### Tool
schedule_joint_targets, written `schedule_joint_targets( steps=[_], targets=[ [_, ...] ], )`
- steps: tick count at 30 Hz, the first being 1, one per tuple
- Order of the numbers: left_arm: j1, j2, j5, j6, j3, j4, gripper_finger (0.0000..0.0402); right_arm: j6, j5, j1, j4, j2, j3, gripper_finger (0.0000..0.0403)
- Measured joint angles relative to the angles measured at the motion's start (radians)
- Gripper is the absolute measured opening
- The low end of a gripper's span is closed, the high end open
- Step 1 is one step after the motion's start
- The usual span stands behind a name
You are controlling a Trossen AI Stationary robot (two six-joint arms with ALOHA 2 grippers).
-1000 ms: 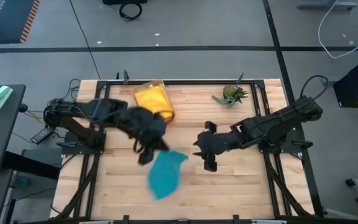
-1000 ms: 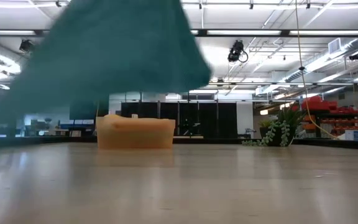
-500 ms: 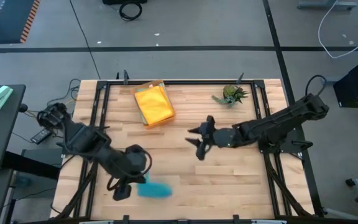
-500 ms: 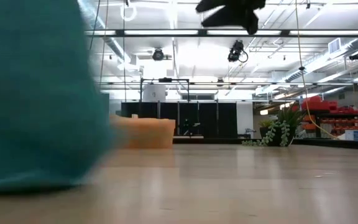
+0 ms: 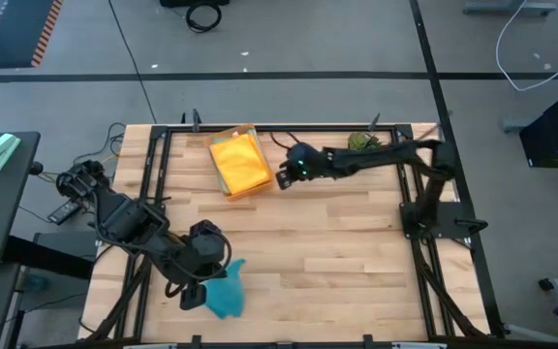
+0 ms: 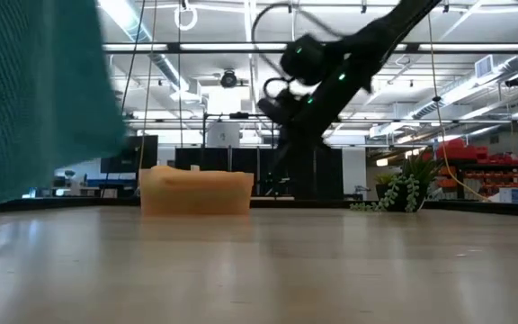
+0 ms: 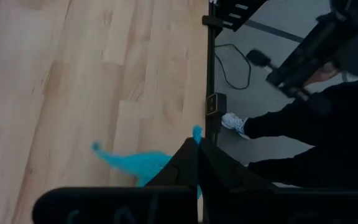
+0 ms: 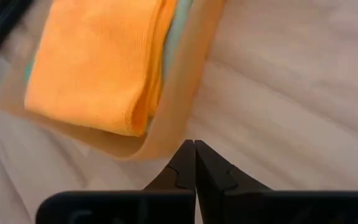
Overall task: Fold microfiber towels
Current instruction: Fold the blue microfiber cloth
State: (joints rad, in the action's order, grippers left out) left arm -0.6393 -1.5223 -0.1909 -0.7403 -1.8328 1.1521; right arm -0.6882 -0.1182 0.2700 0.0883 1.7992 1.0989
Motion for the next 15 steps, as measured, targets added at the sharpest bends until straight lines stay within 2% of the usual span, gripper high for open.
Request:
schedule_joint_targets(
  steps=[1,4,15],
  targets=[
    [0.004,0.000,0.000,0.000,0.000,0.002,0.0011,0.003,0.035,0.009,0.004,0.035,0.027,0.0004],
    [0.009,0.006,0.000,-0.007,0.000,0.010,0.0006,0.008,0.046,0.011,0.066,0.111,0.113,0.0003],
    [0.001,0.014,-0.009,-0.016,0.000,0.029,0.0005,-0.013,0.088,-0.044,0.114,0.232,0.313,0.0001]
  ],
)
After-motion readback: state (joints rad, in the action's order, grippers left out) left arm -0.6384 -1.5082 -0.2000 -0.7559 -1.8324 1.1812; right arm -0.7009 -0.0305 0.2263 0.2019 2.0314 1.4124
